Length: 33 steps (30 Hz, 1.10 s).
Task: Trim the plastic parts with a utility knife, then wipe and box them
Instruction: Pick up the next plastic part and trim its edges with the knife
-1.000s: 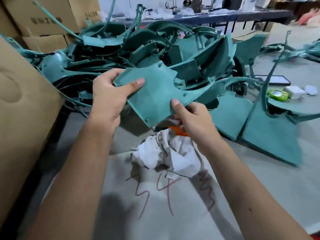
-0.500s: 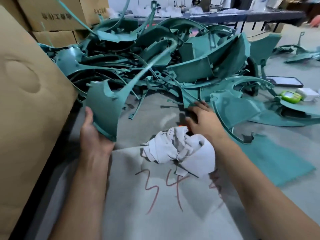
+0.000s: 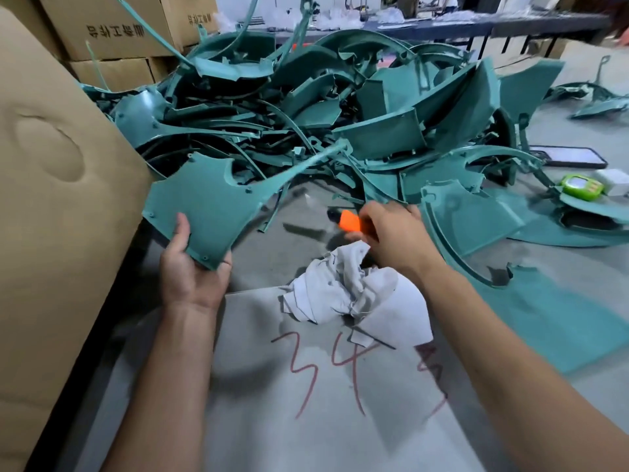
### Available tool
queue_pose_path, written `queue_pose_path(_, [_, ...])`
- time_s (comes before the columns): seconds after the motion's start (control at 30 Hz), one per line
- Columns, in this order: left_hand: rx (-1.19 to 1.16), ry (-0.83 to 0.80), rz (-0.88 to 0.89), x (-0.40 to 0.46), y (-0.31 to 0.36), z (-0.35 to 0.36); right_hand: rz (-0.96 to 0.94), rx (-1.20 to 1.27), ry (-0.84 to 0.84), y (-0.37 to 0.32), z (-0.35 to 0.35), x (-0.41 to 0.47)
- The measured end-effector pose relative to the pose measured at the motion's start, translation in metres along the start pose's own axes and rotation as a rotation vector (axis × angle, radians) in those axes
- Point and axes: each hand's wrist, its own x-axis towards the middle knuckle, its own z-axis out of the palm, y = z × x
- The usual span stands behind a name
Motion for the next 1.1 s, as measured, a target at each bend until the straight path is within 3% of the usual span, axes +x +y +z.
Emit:
queue_pose_path(0.17, [-0.264,-0.038,-0.109,0.003,0.007,-0.005,0.039,0.61,0.232,-0.036,0.005,-0.004])
queue_pose_path(0.3, [-0.119,0.044,-0.176,0.001,0.002,-0.002,-0.004,0.841,0.256,-0.065,0.016,-0.023])
queue_pose_path(0.4, [-0.051,0.071,-0.117,0.0,-0.006,0.001,-0.054,0.792,0.186,-0.065,0.021,-0.027])
queue_pose_path(0.7, [0.067,-0.137,-0.092,-0.008,-0.039,0.014,-0.196,0.68,0.079,-0.061,0.028,-0.022])
queue_pose_path(0.93, [0.026,-0.014,-0.043,-0.006,-0.046,0.02,-0.299,0.641,0.005,-0.061,0.034,-0.022])
queue_pose_path(1.1, [0.009,-0.026,-0.061,-0.01,-0.04,0.021,-0.268,0.579,0.025,-0.062,0.035,-0.022])
